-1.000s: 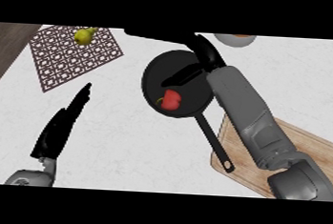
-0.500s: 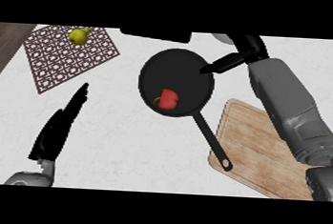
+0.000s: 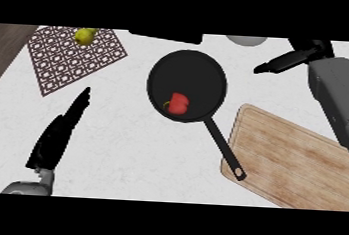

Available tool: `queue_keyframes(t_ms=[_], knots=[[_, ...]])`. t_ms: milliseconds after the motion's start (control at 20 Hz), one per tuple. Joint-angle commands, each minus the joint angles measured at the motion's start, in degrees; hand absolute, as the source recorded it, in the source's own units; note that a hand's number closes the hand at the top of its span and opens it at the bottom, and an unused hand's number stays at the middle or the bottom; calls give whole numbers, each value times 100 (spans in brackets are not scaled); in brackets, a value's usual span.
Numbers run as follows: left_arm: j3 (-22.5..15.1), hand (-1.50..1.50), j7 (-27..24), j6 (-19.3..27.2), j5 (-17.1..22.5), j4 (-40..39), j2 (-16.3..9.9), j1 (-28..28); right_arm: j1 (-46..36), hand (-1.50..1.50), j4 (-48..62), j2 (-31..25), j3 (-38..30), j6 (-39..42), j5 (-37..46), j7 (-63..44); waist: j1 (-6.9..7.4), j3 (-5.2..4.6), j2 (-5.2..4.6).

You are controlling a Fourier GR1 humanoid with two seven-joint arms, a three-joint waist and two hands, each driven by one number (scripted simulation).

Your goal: Pick the bell pepper from the cutting board and place it in the pan

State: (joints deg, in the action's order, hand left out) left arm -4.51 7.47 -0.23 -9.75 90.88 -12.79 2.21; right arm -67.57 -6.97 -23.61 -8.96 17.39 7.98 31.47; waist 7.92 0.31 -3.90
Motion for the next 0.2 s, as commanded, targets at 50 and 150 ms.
queue_keyframes(t_ms=[50,150], knots=[[-16,0,-12,-39,12,15,0,4,21,-150,68,-494,-33,450,6,148,36,8,-26],[27,0,-14,-67,69,18,-6,52,95,-150,87,-637,35,628,84,238,18,7,-27]])
